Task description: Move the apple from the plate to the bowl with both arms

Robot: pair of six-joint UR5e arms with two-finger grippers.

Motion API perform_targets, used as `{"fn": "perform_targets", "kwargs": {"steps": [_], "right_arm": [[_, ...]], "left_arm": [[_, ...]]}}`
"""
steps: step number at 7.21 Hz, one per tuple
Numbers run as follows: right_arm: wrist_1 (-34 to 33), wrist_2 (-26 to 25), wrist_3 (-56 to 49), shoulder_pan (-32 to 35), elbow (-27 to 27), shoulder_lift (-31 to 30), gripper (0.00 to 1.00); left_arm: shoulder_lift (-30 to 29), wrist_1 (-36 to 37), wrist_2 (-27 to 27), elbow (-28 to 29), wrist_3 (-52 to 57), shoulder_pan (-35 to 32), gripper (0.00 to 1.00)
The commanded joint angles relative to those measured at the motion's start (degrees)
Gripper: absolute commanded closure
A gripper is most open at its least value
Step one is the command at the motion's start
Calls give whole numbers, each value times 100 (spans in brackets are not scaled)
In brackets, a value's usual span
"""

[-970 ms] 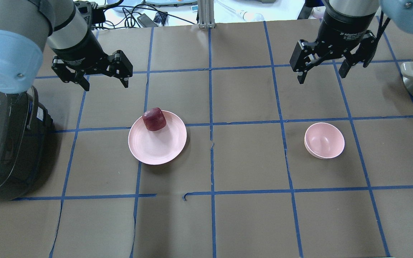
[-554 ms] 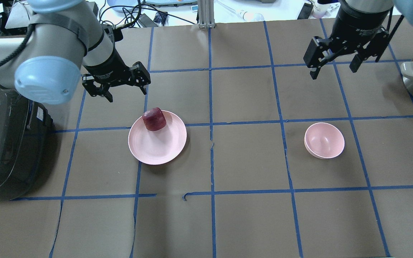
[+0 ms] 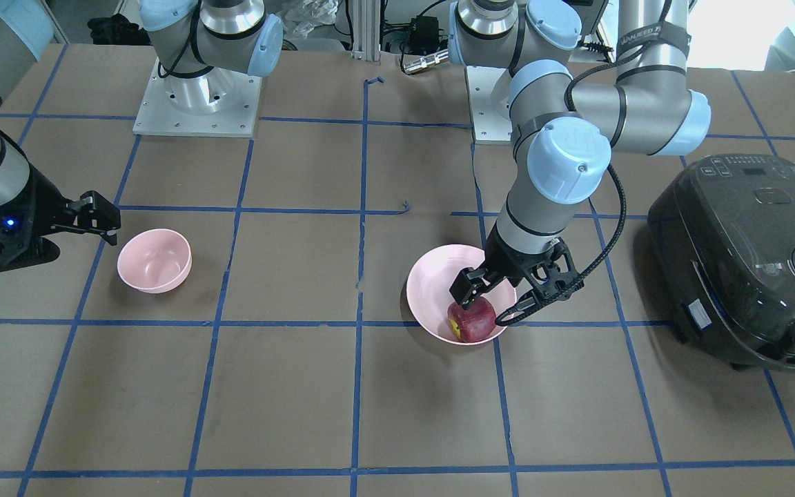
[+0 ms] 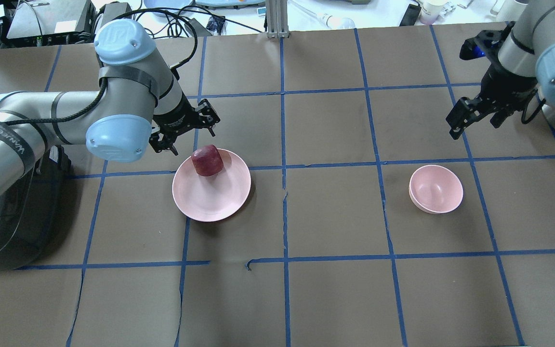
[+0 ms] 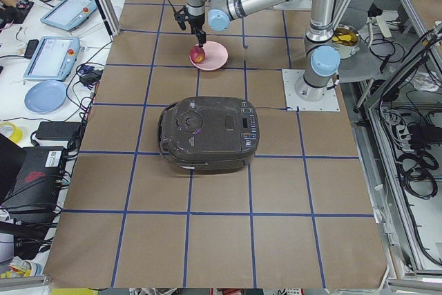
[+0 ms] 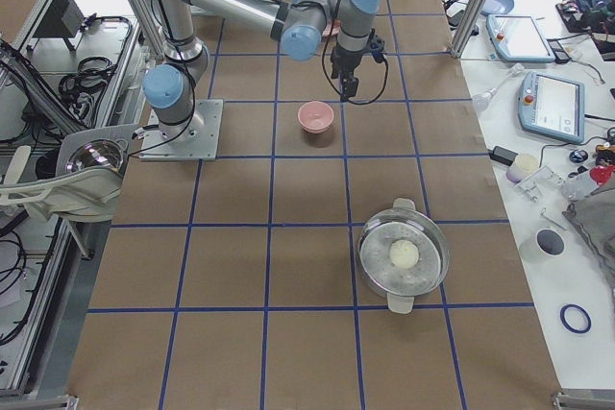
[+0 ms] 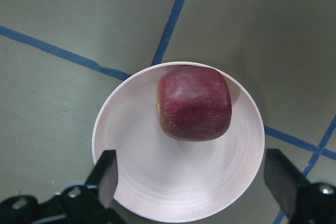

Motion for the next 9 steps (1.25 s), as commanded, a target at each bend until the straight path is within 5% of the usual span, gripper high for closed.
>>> {"fn": "perform_targets", "kwargs": {"steps": [1, 5, 7, 8, 9], "right_arm": [[-1260, -60, -516, -275, 978, 178, 0], [-1361, 18, -265, -276, 1121, 715, 1], [-1344, 18, -256, -276, 1165, 803, 17], [-1326, 10, -256, -276, 1209, 821, 26], [-1308, 1, -12, -276, 1218, 839, 64]], "left_arm": [[-429, 505, 17, -29, -353, -164, 0], [-755, 859, 341, -170, 23, -173, 0], [-808, 859, 334, -188, 86, -173, 0], [-817, 850, 325, -214, 95, -191, 0], [-800, 859, 325, -240, 104, -208, 0]]}}
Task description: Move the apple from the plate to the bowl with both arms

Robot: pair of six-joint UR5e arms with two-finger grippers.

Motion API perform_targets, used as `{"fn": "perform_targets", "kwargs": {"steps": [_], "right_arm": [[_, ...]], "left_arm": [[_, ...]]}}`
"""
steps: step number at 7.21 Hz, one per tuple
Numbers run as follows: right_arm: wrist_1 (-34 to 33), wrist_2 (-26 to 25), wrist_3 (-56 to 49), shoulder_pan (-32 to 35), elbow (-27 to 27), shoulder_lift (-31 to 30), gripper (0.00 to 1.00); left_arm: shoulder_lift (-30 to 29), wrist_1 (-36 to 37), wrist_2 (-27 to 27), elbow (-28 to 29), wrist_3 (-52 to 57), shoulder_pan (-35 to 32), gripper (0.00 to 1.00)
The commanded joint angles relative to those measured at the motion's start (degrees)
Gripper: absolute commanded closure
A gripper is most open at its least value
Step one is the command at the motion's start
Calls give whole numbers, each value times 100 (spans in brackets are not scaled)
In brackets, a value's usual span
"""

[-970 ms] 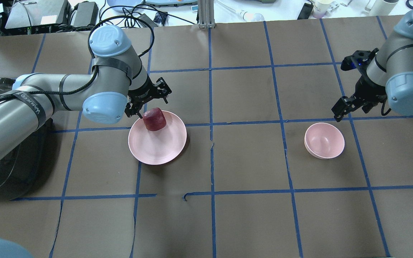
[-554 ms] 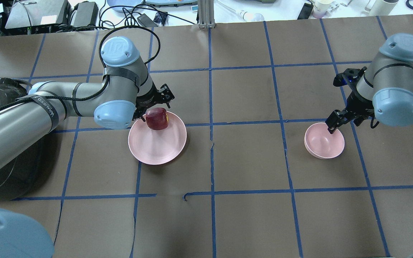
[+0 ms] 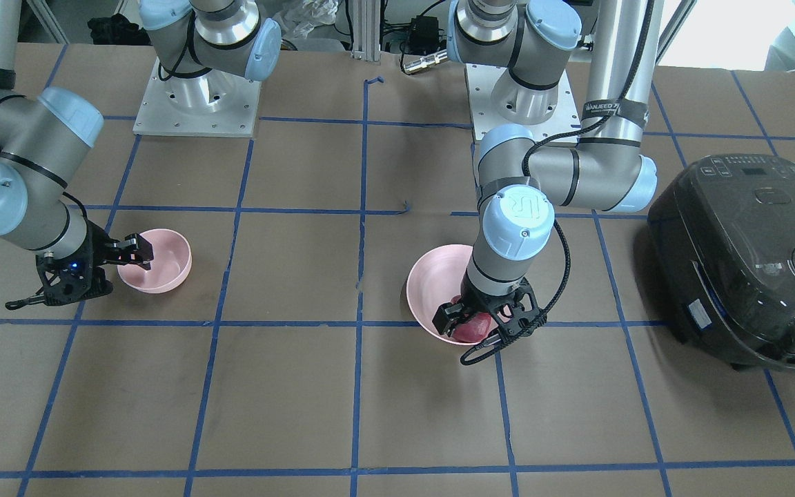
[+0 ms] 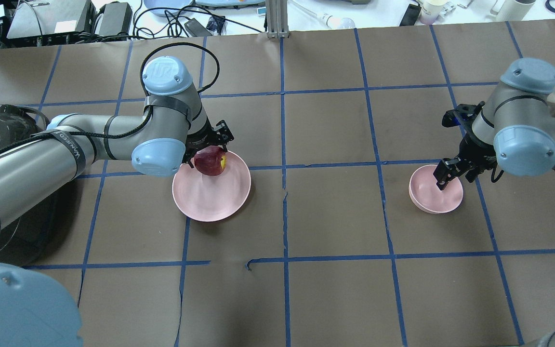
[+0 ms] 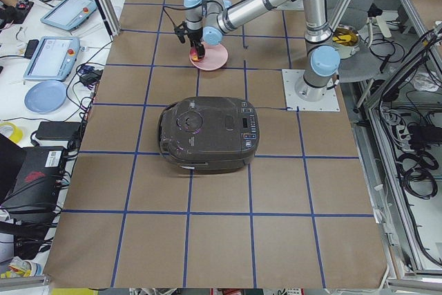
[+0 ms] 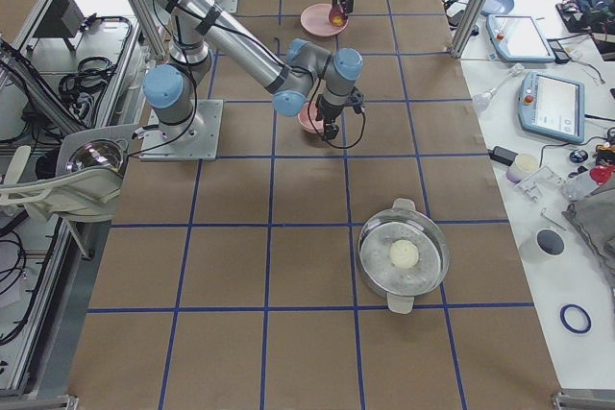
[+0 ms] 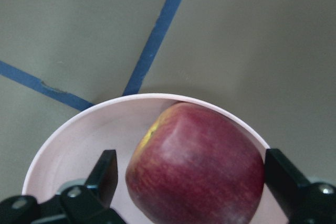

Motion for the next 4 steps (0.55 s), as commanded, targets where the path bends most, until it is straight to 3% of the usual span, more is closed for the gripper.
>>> {"fn": "perform_targets", "kwargs": {"steps": [1, 4], "right_arm": [[38, 8, 375, 0, 19, 20, 100], [152, -18, 412, 87, -156, -77, 100]], "left_arm": [[14, 4, -20, -30, 162, -98, 0], [120, -4, -2, -21, 1488, -292, 0]]}}
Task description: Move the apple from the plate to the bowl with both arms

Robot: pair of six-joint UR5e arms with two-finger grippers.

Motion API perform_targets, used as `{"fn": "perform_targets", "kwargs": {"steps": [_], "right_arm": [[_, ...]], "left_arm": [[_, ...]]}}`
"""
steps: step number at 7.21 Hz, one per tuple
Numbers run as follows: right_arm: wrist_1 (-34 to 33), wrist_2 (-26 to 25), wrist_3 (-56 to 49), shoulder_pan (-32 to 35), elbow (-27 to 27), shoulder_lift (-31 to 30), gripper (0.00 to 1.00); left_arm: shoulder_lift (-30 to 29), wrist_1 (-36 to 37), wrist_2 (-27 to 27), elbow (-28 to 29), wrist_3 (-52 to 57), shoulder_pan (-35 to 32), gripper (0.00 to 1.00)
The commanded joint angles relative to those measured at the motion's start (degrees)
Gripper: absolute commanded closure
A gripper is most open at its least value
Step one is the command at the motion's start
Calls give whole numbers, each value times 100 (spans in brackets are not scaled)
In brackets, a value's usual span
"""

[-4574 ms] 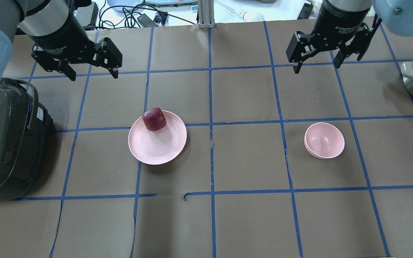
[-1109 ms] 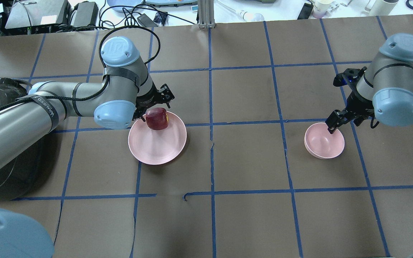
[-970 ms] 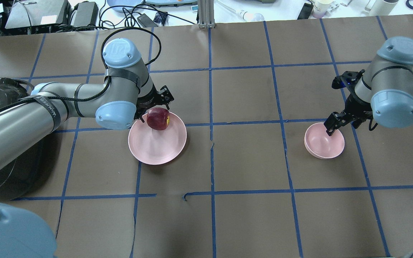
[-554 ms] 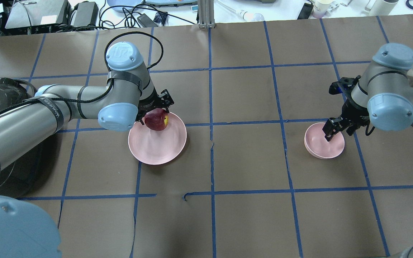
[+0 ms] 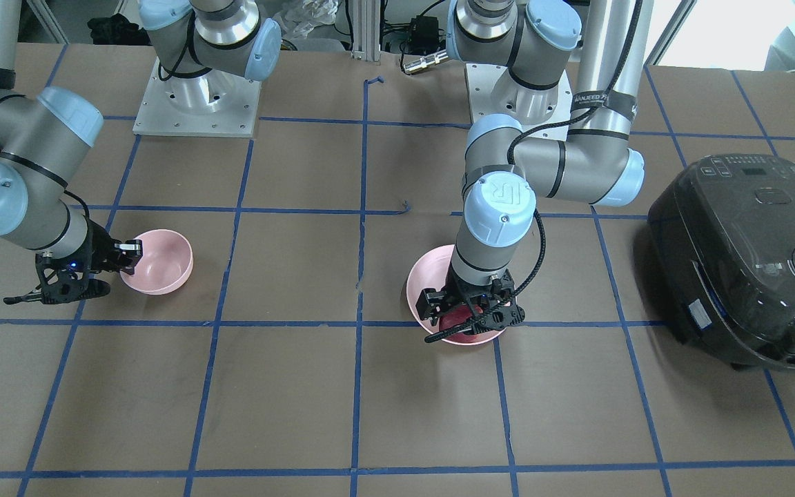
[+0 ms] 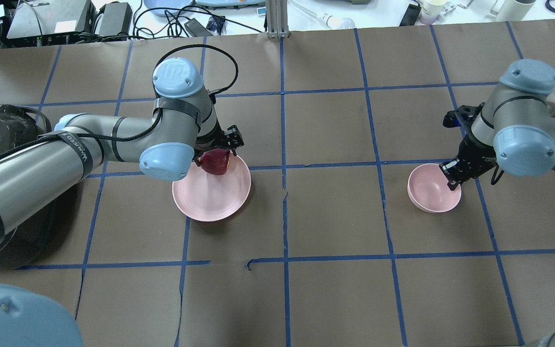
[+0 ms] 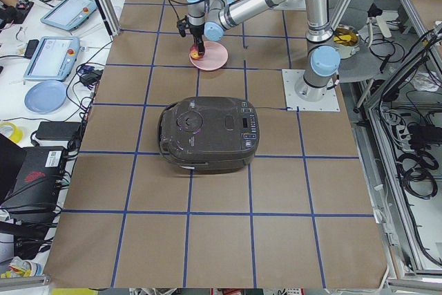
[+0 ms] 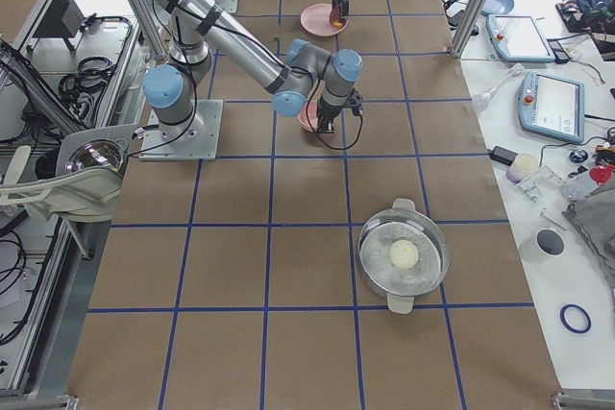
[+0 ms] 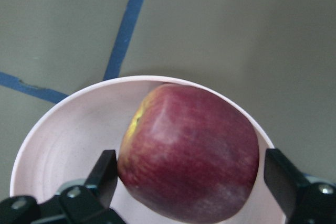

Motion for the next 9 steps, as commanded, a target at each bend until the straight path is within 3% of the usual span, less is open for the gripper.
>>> {"fn": "perform_targets", "kwargs": {"steps": [1, 3, 6, 9], "right_arm": [[354, 16, 155, 212, -386, -83, 100], [945, 376, 1075, 956, -897, -127, 100], [814, 1332, 1703, 1768, -872, 135, 100], [647, 1344, 1703, 1857, -698, 435, 100]], "left_arm": [[-18, -17, 7, -36, 835, -36, 0], [-53, -26, 24, -54, 1330, -27, 0], [-53, 0, 323, -28, 2206, -19, 0], [-88, 26, 244, -10, 2290, -19, 0]]}}
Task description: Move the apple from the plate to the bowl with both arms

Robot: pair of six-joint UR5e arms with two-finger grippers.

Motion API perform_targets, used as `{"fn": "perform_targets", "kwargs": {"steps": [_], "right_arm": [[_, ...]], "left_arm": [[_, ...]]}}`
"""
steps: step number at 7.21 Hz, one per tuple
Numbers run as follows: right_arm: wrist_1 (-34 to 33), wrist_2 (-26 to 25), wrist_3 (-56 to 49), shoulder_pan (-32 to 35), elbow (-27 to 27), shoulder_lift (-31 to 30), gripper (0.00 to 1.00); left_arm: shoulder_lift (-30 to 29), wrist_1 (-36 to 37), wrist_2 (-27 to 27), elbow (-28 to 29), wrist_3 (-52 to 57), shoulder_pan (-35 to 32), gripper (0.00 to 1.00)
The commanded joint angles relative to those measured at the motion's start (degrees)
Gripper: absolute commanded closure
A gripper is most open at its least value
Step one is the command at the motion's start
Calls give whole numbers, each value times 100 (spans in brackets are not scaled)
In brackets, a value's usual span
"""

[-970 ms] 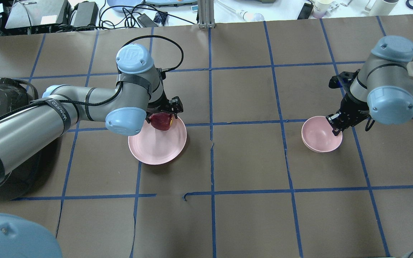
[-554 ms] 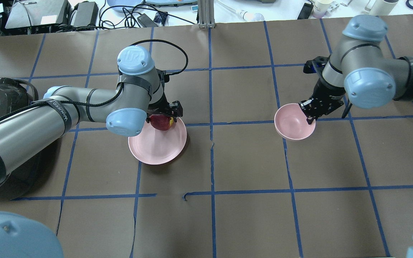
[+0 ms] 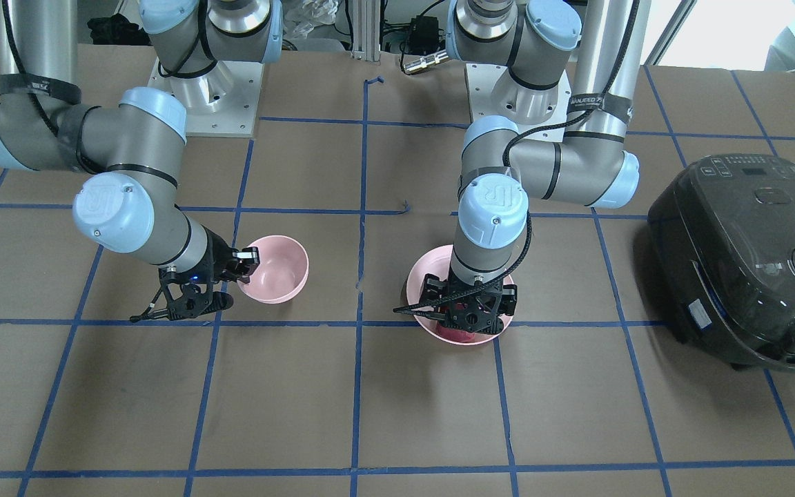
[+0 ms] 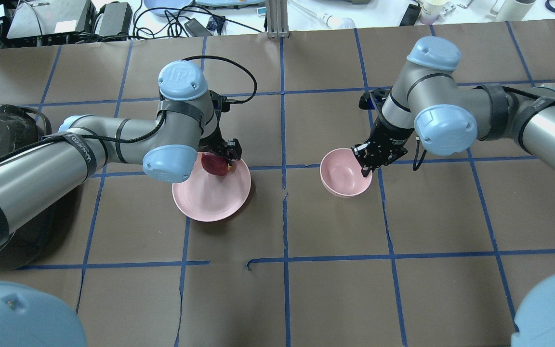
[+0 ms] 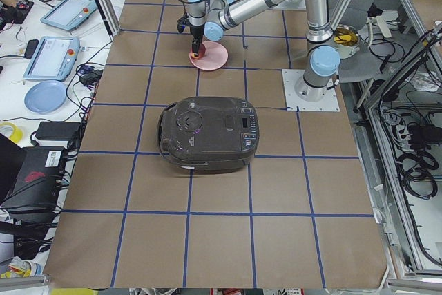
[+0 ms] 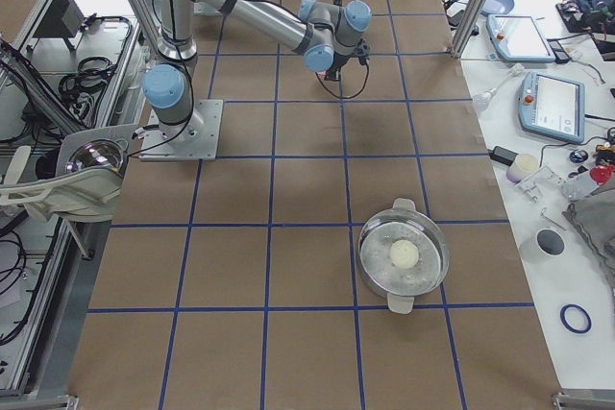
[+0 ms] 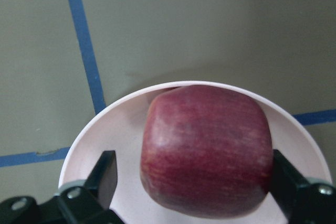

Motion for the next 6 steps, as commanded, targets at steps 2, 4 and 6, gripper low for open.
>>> {"fn": "perform_targets", "kwargs": {"steps": [2, 4, 6], "right_arm": [[-50, 30, 15, 41, 304, 61, 100], [-15, 12, 479, 93, 305, 43, 85], [-94, -49, 463, 120, 305, 8, 8]], "left_arm": [[-43, 10, -30, -11, 36, 0, 14], [-52, 19, -39, -2, 18, 0, 51], [192, -33, -118, 32, -104, -17, 65]]}}
